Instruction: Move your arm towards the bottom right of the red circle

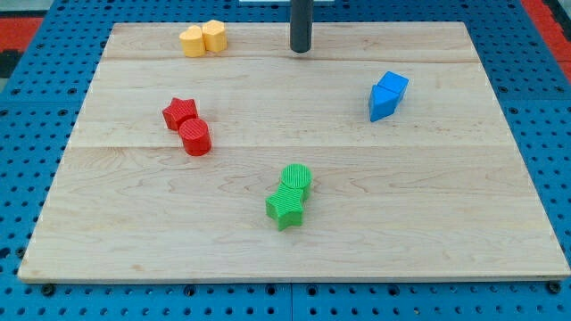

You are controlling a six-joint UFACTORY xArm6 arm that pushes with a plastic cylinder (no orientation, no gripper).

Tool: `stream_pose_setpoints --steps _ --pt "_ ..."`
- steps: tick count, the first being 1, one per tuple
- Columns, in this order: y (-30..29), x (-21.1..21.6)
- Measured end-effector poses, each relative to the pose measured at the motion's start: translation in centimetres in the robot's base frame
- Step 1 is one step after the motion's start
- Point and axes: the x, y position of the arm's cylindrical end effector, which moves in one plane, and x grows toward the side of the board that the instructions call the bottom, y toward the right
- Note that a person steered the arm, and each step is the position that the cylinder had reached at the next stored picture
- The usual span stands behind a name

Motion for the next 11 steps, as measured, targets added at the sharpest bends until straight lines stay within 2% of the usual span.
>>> stream_pose_setpoints --steps 2,3,7,9,10,11 --pt "1.5 1.4" --pt "2.7 4.1" --pt "4.7 6.5" --pt "5.5 18.1" --pt "7.8 25.2" --pt "8.1 27.4"
